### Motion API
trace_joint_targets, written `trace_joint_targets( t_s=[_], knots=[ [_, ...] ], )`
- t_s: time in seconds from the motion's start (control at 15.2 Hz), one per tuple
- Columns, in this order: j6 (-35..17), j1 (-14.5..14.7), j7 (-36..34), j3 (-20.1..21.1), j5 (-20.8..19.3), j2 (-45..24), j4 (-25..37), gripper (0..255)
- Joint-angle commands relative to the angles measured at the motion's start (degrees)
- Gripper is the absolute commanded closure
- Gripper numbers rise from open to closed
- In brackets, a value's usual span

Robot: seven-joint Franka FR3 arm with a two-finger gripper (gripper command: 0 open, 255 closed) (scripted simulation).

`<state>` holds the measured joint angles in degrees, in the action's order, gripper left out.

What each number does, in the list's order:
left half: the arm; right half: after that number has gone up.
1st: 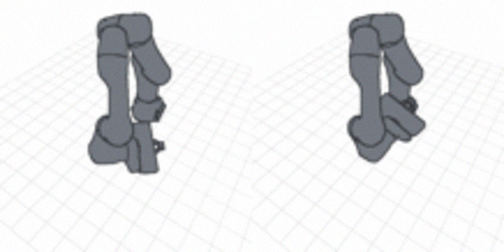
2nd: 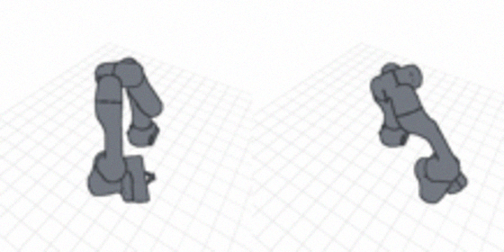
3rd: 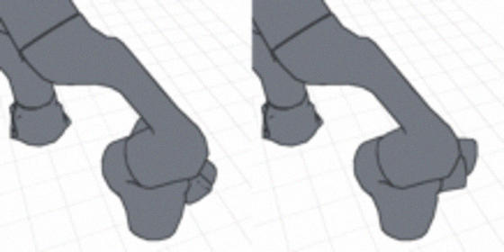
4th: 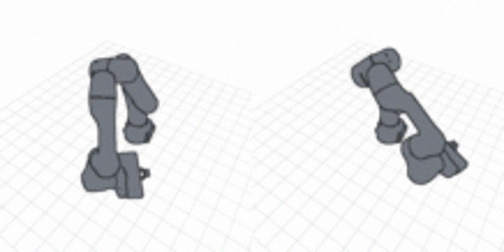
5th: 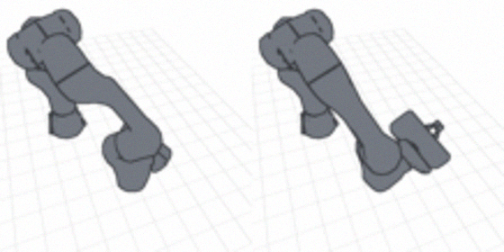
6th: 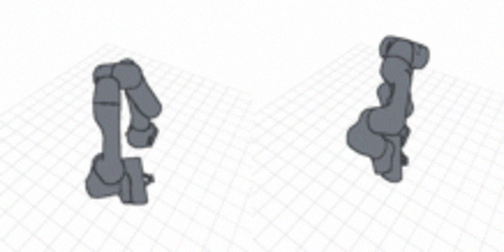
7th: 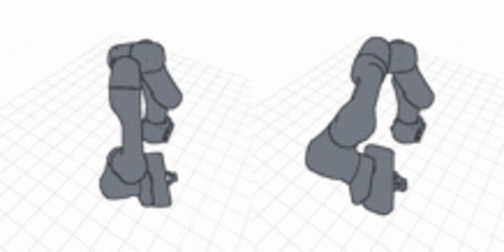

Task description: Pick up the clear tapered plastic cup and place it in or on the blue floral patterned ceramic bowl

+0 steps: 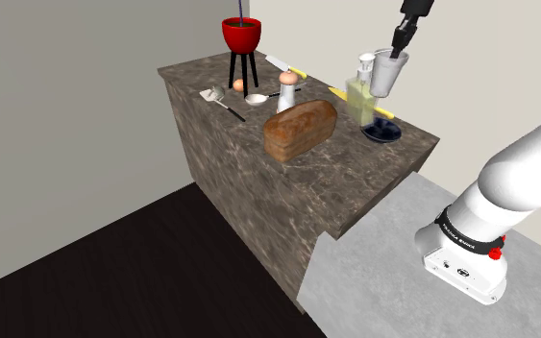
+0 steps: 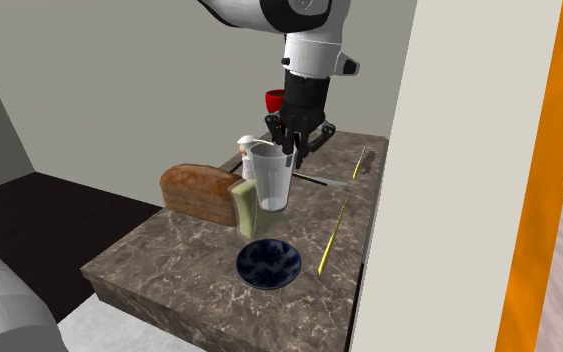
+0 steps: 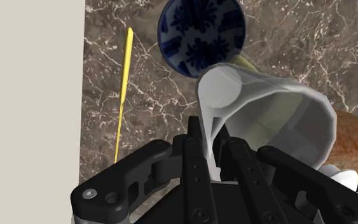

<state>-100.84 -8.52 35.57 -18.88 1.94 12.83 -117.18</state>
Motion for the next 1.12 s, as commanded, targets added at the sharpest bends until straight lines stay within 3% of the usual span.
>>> trace_joint_targets(
  t_s=[0.0,0.13,1.06],
  knots=[
    [0.45,-1.02,0.91,-0.59,-1.56,4.21,-3.63,255],
    [1.58,-2.13,1.66,-1.07,-3.14,8.35,-6.51,255],
    [-9.36,-2.34,2.82,-2.04,-3.03,6.59,-15.80,255]
  ],
)
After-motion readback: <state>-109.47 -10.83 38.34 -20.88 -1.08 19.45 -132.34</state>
